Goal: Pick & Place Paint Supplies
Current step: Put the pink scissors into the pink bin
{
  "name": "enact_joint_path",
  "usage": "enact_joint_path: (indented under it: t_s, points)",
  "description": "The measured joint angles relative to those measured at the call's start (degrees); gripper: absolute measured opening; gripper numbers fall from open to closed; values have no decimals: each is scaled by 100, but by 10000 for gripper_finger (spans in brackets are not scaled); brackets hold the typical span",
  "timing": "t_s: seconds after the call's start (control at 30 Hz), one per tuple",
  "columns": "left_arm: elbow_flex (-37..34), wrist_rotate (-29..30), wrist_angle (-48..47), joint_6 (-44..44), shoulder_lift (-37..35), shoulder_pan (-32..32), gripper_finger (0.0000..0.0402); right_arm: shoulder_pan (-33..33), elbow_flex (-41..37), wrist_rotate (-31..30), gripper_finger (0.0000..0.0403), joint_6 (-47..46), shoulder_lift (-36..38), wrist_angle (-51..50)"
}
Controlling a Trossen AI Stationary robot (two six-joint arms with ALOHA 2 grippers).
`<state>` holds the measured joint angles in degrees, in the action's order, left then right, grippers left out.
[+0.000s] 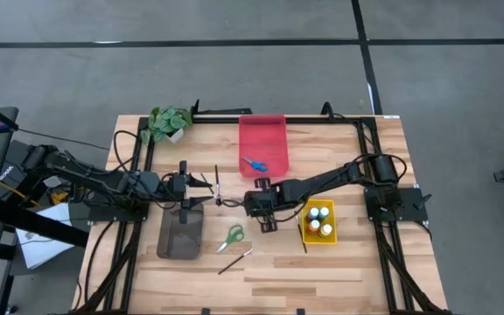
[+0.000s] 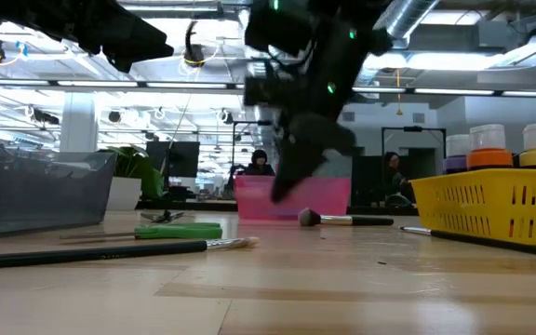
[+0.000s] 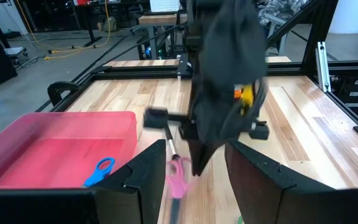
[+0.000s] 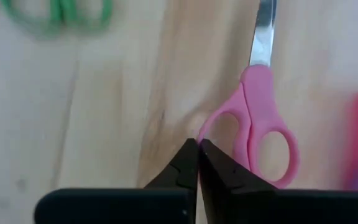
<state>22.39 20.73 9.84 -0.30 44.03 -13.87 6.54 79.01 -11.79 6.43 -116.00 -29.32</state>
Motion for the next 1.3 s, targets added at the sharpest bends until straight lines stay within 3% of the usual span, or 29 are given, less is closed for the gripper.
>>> enact_joint_path:
  t_s: [0.73,1.0,1.3]
  points:
    - [2,0,3,-17,2,1,158,465,6,-1924,0,-1204,2028,-916]
    - [2,0,7,-32,2,0,158,69,6,-2000,0,-2129,2166,-1086]
    - [2,0,9,-72,2,2,158,-927,6,-1809,0,-2292,2113,-1003]
